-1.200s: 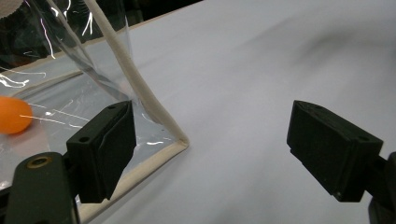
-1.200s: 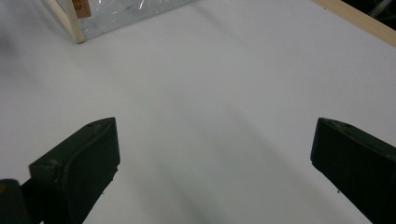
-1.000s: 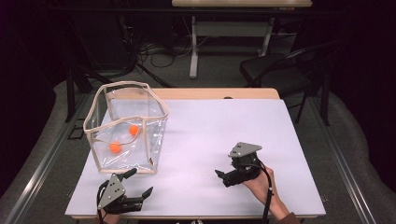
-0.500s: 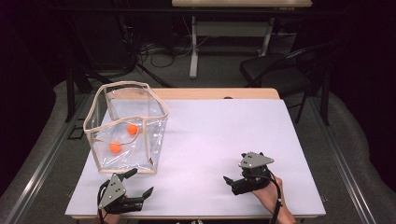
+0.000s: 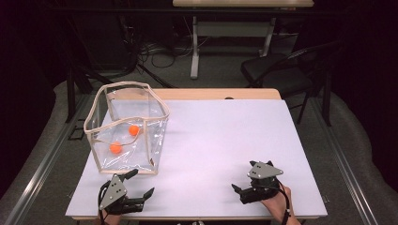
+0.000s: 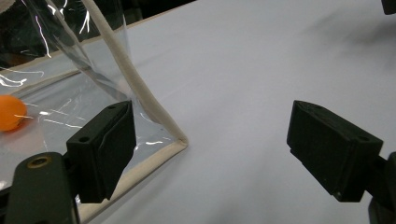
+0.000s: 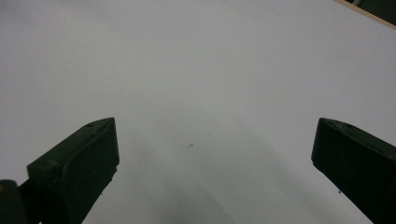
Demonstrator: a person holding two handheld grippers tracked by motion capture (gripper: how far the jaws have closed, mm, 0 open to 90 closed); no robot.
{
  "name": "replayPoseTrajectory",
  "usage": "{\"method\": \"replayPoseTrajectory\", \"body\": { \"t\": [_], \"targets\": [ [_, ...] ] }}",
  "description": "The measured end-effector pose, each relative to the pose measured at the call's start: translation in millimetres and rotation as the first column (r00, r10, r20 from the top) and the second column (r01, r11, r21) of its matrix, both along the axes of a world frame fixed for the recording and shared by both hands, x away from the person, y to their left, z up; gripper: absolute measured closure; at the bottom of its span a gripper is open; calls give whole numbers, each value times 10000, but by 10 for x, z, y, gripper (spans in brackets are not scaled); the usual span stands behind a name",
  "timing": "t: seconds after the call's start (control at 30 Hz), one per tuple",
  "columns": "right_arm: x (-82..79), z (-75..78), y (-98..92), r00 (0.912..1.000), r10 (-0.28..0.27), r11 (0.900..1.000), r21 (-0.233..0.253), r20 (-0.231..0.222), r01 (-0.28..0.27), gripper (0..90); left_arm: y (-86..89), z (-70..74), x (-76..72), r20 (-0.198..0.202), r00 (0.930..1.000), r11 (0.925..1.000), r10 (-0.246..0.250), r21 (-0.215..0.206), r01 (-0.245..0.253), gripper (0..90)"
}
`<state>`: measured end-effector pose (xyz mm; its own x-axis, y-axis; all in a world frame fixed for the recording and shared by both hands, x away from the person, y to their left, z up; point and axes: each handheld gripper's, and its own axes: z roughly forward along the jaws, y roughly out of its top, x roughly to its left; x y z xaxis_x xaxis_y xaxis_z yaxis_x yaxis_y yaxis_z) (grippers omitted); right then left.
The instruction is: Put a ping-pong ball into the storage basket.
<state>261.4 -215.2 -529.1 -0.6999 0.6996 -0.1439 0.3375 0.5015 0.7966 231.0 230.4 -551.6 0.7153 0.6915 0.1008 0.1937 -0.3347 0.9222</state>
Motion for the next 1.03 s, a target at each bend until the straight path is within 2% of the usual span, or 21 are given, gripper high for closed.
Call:
{"method": "replayPoseTrajectory", "body": {
  "t": [0.1,0.33,0.87,1.03],
  "targets": [
    [-69,-16,-53,9998,-5,9999,-120,207,8,2,-1,-2,2,-2,10000,10000,-8,16,8,158],
    [-158,-69,-124,9991,-46,10000,-19,422,47,0,-8,-3,3,-8,10000,10000,-61,43,61,158],
    [-261,-66,-153,9963,-168,9997,178,838,154,0,6,-2,-11,-3,10000,10000,-50,50,50,158],
    [-267,-77,-169,9964,-164,9996,238,826,145,0,-8,-3,0,-23,10000,9999,-70,95,70,158]
  ]
}}
